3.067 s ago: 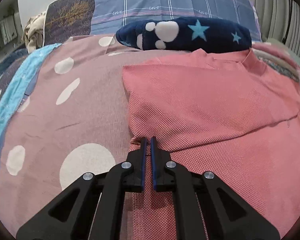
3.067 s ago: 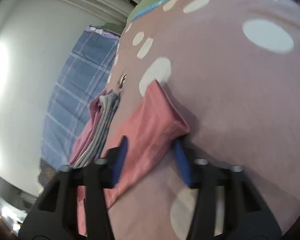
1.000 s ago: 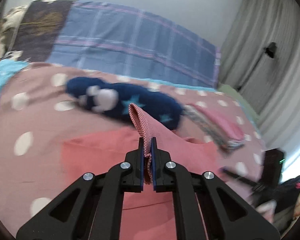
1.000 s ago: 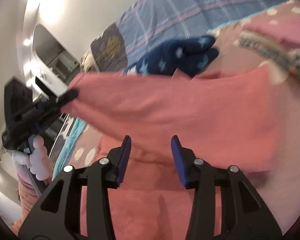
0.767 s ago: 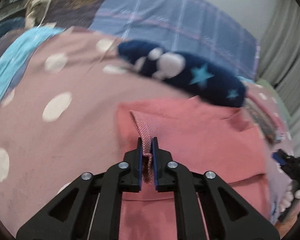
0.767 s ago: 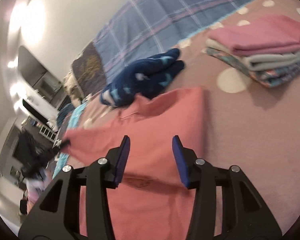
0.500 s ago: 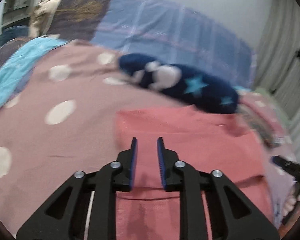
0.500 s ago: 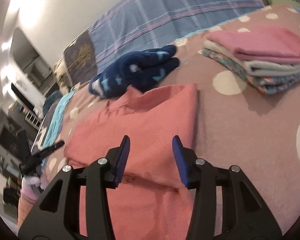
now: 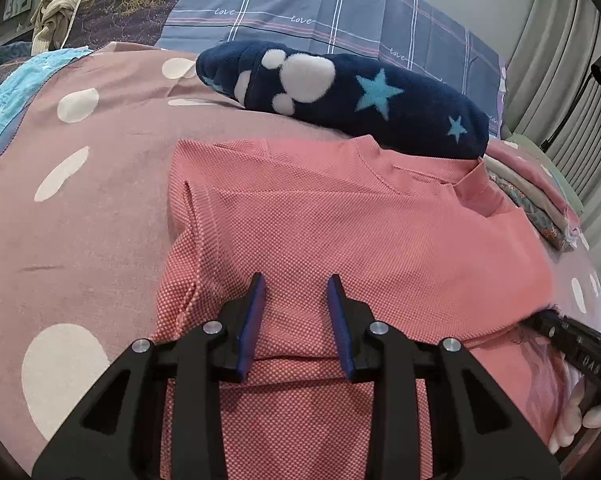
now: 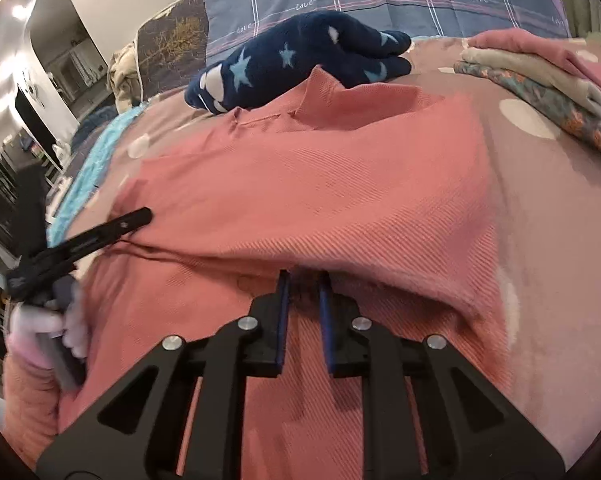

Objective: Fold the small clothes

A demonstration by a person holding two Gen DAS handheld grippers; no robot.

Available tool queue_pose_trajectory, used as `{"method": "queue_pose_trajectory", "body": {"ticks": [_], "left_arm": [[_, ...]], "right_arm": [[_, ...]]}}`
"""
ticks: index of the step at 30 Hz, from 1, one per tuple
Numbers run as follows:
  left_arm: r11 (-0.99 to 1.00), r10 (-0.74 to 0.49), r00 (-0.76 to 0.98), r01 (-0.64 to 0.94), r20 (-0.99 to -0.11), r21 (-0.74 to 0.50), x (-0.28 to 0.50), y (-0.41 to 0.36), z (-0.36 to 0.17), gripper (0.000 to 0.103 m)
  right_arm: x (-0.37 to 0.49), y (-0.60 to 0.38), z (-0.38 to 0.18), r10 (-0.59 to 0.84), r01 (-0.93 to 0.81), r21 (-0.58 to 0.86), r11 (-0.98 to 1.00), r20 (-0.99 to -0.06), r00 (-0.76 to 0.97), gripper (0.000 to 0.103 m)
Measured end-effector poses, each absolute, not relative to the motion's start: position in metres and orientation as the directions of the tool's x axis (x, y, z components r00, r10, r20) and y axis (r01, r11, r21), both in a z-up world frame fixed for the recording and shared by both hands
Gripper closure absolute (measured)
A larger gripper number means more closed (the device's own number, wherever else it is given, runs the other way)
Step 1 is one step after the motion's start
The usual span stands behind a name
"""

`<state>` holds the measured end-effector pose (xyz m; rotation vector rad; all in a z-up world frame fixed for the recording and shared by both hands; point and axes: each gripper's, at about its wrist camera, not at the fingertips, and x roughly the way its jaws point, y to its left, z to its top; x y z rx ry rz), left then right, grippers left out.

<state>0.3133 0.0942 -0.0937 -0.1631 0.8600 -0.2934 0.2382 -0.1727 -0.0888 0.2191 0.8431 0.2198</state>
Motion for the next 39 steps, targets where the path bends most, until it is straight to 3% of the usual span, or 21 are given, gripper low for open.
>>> {"method": "queue_pose_trajectory", "body": {"ticks": [3,5,7,10,13,15,22,24,25,28,32,39], "left_arm": [[0.946,-0.322,0.616,0.189,-0.719,-0.262,0.314,0.091,-0.094,0.070],[0.948,-0.318,0.617,0.189,-0.720,-0.256,0.314,0.090,-0.095,0.070],[0.946,-0.323,0.616,0.190,-0.719,-0.261,0.314,0.090,-0.095,0.069],[0.945,-0.326,0.615,0.190,-0.718,-0.267,0.315,0.091,-0.095,0.070],[0.946,-0.323,0.616,0.193,-0.719,-0.259,0.314,0.091,-0.095,0.068],[0.947,-0.321,0.616,0.196,-0.719,-0.255,0.314,0.090,-0.095,0.067],[0.941,-0.338,0.614,0.203,-0.714,-0.271,0.314,0.091,-0.095,0.065],[0.938,-0.347,0.612,0.202,-0.711,-0.283,0.314,0.092,-0.096,0.064],[0.937,-0.349,0.612,0.203,-0.710,-0.285,0.314,0.092,-0.096,0.064],[0.938,-0.345,0.611,0.207,-0.712,-0.277,0.314,0.091,-0.095,0.063],[0.942,-0.335,0.613,0.213,-0.716,-0.258,0.313,0.088,-0.095,0.060],[0.935,-0.353,0.611,0.216,-0.708,-0.280,0.313,0.090,-0.095,0.060]], "right_arm": [[0.236,-0.172,-0.078,0.218,-0.081,0.233,0.969,-0.655,0.723,0.089],[0.234,-0.183,-0.079,0.021,0.078,0.115,0.990,-0.682,0.731,0.095],[0.233,-0.207,-0.086,-0.066,0.203,0.103,0.974,-0.724,0.686,0.101],[0.222,-0.252,-0.093,0.044,0.234,0.268,0.934,-0.740,0.671,0.103],[0.209,-0.243,-0.086,0.017,0.188,0.192,0.963,-0.743,0.669,0.103],[0.199,-0.229,-0.078,0.021,0.142,0.161,0.977,-0.732,0.681,0.095],[0.222,-0.177,-0.075,0.186,-0.083,0.178,0.981,-0.709,0.680,0.092],[0.230,-0.177,-0.083,0.102,-0.026,0.113,0.993,-0.749,0.654,0.090],[0.232,-0.185,-0.089,0.067,0.016,0.100,0.995,-0.767,0.639,0.095],[0.226,-0.217,-0.089,0.155,0.050,0.240,0.970,-0.759,0.632,0.100],[0.215,-0.221,-0.062,0.165,0.012,0.239,0.971,-0.703,0.691,0.087],[0.264,-0.227,-0.051,0.266,-0.003,0.350,0.937,-0.705,0.657,0.085]]}}
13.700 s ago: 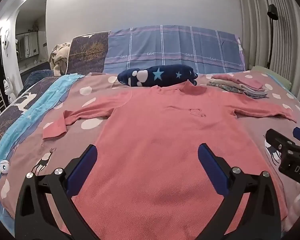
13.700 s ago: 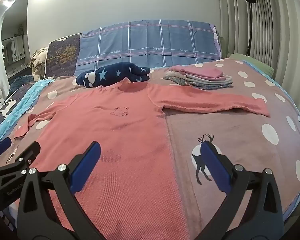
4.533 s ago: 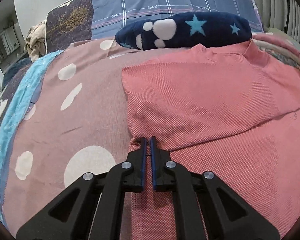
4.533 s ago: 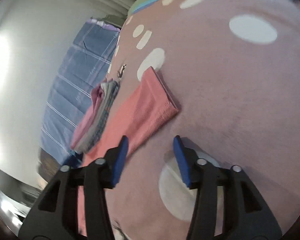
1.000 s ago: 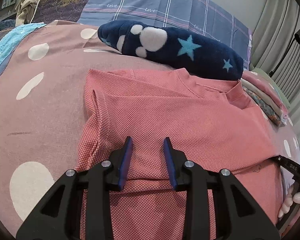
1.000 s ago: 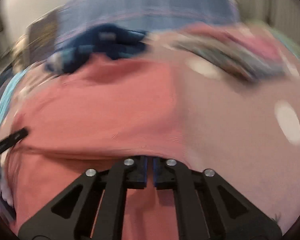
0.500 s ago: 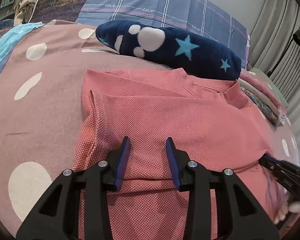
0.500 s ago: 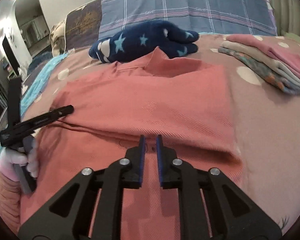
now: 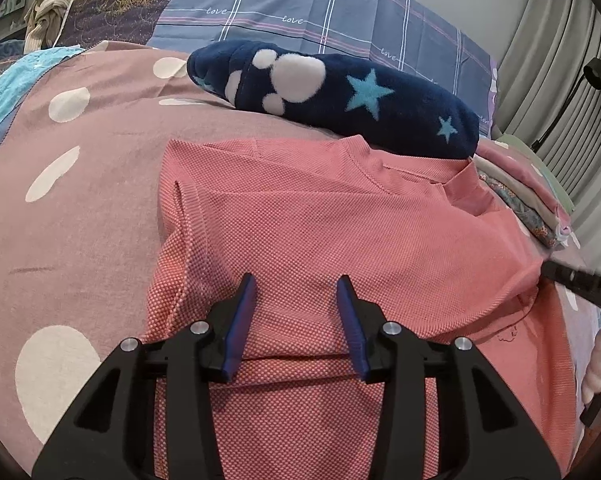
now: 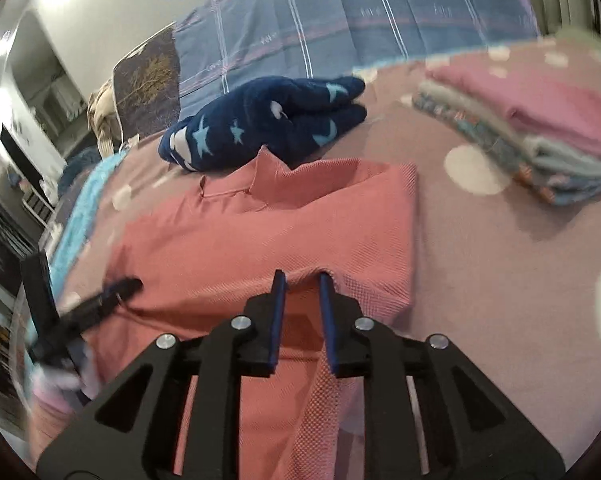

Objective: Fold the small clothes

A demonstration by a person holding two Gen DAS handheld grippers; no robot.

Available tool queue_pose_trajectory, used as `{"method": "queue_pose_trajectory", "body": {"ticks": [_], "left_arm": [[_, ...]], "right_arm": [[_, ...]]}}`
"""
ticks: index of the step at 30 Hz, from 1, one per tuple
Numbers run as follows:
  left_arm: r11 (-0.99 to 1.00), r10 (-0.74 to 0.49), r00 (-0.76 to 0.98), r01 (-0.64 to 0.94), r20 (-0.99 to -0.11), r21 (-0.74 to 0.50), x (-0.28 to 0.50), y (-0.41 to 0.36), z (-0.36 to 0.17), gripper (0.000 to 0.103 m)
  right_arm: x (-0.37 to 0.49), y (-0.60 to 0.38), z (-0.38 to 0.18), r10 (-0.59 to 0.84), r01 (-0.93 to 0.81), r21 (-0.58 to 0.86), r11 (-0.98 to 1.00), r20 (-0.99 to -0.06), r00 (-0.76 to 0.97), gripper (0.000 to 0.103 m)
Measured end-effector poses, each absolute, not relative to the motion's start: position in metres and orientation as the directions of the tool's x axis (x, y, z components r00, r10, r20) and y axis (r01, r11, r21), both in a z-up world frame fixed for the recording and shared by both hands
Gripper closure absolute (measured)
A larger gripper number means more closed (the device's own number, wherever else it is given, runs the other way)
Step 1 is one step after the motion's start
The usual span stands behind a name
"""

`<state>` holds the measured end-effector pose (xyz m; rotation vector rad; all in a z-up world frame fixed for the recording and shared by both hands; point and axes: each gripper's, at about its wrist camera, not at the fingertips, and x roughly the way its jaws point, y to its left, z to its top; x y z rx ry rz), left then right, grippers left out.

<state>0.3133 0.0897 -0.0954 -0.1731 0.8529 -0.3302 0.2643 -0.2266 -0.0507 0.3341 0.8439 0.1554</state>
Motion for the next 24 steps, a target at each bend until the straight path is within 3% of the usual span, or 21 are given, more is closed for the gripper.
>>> {"method": "queue_pose_trajectory", "body": {"ticks": [4,9,13,16,20,24], "left_arm": [[0.936,-0.352,0.611,0.220,-0.709,-0.275,0.313,0.089,-0.095,0.058],[0.936,-0.352,0.612,0.220,-0.709,-0.275,0.313,0.088,-0.095,0.058],[0.936,-0.352,0.612,0.220,-0.708,-0.275,0.313,0.088,-0.095,0.058],[0.936,-0.353,0.612,0.221,-0.708,-0.276,0.313,0.089,-0.095,0.058],[0.935,-0.355,0.612,0.221,-0.706,-0.278,0.313,0.089,-0.095,0.058],[0.933,-0.360,0.611,0.222,-0.705,-0.284,0.313,0.089,-0.095,0.057]], "right_arm": [[0.245,-0.226,-0.070,0.143,0.035,0.207,0.978,-0.779,0.611,0.083],[0.206,-0.240,-0.087,0.081,0.030,0.124,0.992,-0.790,0.608,0.096],[0.177,-0.240,-0.076,0.086,-0.006,0.106,0.994,-0.775,0.626,0.087],[0.171,-0.249,-0.061,0.070,0.021,0.113,0.993,-0.740,0.669,0.073],[0.208,-0.261,-0.047,0.120,0.032,0.196,0.980,-0.714,0.690,0.073],[0.262,-0.249,-0.041,0.118,0.001,0.170,0.985,-0.688,0.716,0.072]]}}
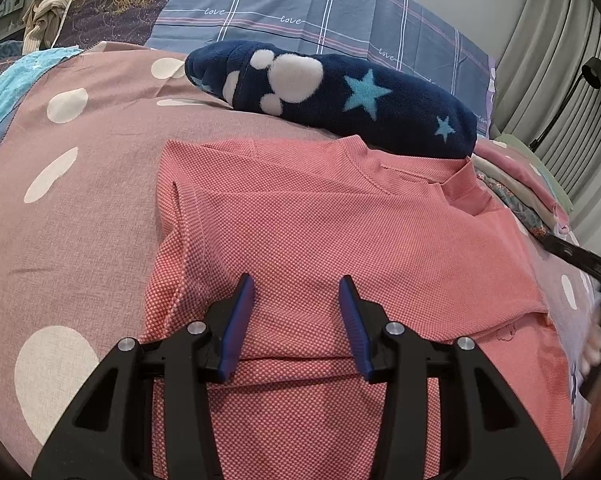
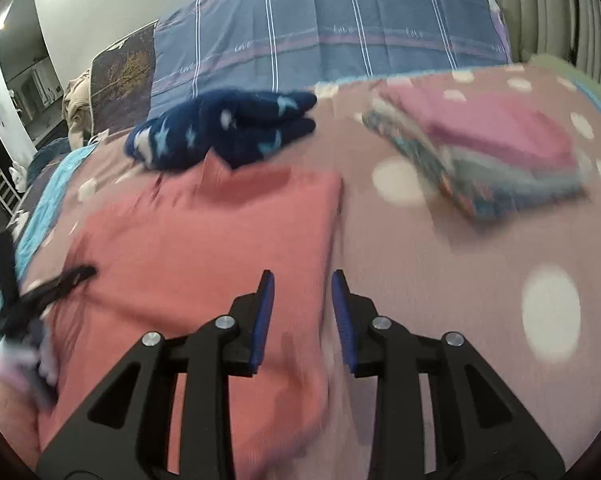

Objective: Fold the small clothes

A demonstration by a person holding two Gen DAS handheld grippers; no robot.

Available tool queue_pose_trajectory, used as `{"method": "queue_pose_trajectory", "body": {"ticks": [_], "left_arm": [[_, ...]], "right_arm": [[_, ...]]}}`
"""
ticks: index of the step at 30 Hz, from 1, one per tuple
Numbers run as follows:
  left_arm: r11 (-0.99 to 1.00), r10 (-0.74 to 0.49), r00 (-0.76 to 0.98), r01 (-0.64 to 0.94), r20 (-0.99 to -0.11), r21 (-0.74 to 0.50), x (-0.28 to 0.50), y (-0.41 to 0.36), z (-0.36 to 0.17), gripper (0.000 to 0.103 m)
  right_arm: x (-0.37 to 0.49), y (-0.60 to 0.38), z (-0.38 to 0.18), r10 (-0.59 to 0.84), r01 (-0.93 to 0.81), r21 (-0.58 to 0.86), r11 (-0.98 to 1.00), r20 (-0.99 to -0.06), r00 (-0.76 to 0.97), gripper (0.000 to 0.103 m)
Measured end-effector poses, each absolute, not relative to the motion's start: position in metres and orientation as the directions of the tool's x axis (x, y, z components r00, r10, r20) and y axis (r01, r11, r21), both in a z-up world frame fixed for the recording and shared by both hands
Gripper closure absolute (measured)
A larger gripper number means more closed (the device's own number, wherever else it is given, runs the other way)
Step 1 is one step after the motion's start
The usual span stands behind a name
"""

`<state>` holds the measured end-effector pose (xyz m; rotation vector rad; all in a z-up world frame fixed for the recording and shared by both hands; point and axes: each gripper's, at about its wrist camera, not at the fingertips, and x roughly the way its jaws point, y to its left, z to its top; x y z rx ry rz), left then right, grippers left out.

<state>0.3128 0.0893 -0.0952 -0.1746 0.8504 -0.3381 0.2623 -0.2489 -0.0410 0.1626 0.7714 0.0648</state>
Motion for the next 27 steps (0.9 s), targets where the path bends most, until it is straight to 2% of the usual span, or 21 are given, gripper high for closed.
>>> {"method": "queue_pose_trajectory", "body": {"ticks": [2,4,5,9,12,16,18,22,24,27], "left_arm": [[0.931,-0.364,0.609,0.224,-0.705,-0.287,0.313,0.089,-0.095,0.057],[0.930,-0.367,0.608,0.226,-0.704,-0.289,0.314,0.088,-0.095,0.056],[0.929,-0.369,0.607,0.228,-0.704,-0.291,0.313,0.089,-0.095,0.055],[0.923,-0.383,0.608,0.230,-0.695,-0.307,0.313,0.091,-0.095,0.055],[0.903,-0.424,0.619,0.235,-0.661,-0.359,0.309,0.101,-0.092,0.055],[0.830,-0.545,0.597,0.288,-0.589,-0.478,0.277,0.128,-0.068,0.055],[0.833,-0.547,0.618,0.336,-0.564,-0.440,0.251,0.137,-0.052,0.053],[0.881,-0.472,0.623,0.360,-0.623,-0.308,0.169,0.149,-0.047,0.034],[0.900,-0.432,0.617,0.345,-0.658,-0.268,0.135,0.158,-0.057,0.034],[0.916,-0.399,0.587,0.291,-0.705,-0.276,0.085,0.177,-0.079,0.034]], "right_arm": [[0.290,-0.236,-0.051,0.112,-0.038,0.119,0.992,-0.711,0.694,0.074],[0.318,-0.232,-0.085,-0.020,0.015,-0.014,1.000,-0.795,0.607,0.074],[0.320,-0.234,-0.093,-0.005,0.006,-0.002,1.000,-0.781,0.624,0.074],[0.298,-0.249,-0.083,0.068,0.017,0.105,0.994,-0.748,0.660,0.074],[0.246,-0.264,-0.075,0.099,0.034,0.162,0.986,-0.746,0.658,0.073],[0.134,-0.292,-0.076,0.226,0.047,0.341,0.939,-0.715,0.662,0.073],[0.088,-0.297,-0.081,0.266,0.055,0.397,0.916,-0.706,0.657,0.072],[0.002,-0.300,-0.095,0.381,0.037,0.531,0.847,-0.653,0.654,0.068],[-0.020,-0.296,-0.099,0.436,0.010,0.583,0.813,-0.619,0.653,0.067],[-0.043,-0.289,-0.105,0.494,-0.019,0.628,0.778,-0.594,0.635,0.066]]}}
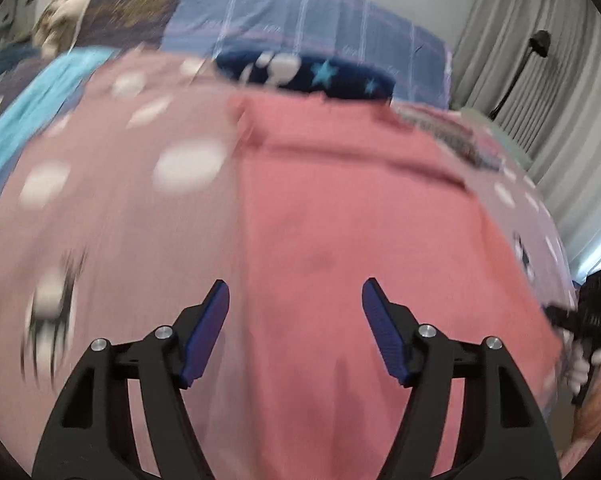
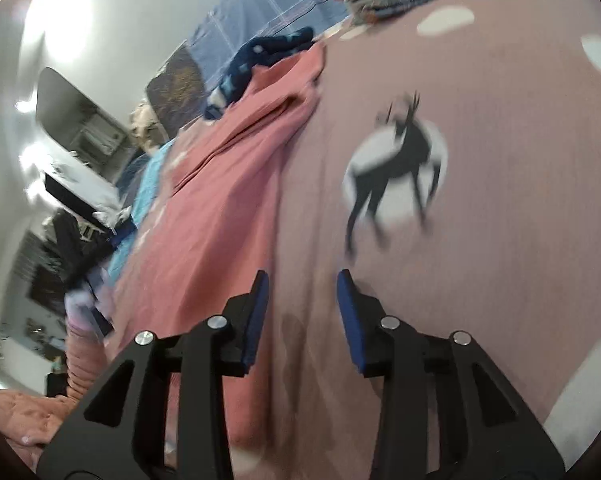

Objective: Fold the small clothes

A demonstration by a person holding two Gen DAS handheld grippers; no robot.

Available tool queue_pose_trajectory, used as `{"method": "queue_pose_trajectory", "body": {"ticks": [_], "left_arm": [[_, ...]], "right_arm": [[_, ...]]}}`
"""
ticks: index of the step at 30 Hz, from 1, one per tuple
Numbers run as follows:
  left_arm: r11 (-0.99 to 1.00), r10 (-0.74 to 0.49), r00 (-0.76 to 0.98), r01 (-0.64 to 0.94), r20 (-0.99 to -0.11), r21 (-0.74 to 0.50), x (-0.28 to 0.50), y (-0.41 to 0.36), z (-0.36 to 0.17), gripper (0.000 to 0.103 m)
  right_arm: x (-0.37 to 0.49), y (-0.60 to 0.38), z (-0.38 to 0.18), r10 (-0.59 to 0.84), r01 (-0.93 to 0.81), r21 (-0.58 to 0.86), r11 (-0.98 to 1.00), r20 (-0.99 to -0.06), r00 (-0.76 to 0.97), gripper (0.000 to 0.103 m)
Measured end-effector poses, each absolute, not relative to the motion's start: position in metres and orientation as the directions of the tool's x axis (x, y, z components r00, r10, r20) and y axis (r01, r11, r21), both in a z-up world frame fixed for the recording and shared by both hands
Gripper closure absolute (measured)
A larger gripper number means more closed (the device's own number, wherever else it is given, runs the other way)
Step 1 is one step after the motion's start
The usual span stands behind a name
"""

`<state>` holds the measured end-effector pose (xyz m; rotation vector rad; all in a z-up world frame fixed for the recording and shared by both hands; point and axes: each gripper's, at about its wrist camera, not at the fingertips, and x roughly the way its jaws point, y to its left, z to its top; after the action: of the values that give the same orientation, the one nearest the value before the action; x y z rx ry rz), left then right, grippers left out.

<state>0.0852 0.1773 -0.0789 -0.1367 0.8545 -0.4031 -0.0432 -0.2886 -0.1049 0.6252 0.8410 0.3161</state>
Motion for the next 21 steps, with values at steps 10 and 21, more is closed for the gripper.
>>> {"method": "queue_pose_trajectory", "body": {"ticks": [10,21], "left_arm": [[0.855,-0.518,0.513,0.298,-0.685,-0.424,0.007,0.195,-0.102,0.034],[0.807,-0.588,0.492,0.306,-0.642,-0.505,-0.004,0.193,-0.108,0.040]], "right_arm": [[-0.075,-0.274,-0.106,0.609,-0.090,0.698,0.711,-0.546,0.576,0.061],[-0.080,-0.267,-0.111,0.637,-0.089,0.723,0.686,-0.536,0.554,0.060]]}}
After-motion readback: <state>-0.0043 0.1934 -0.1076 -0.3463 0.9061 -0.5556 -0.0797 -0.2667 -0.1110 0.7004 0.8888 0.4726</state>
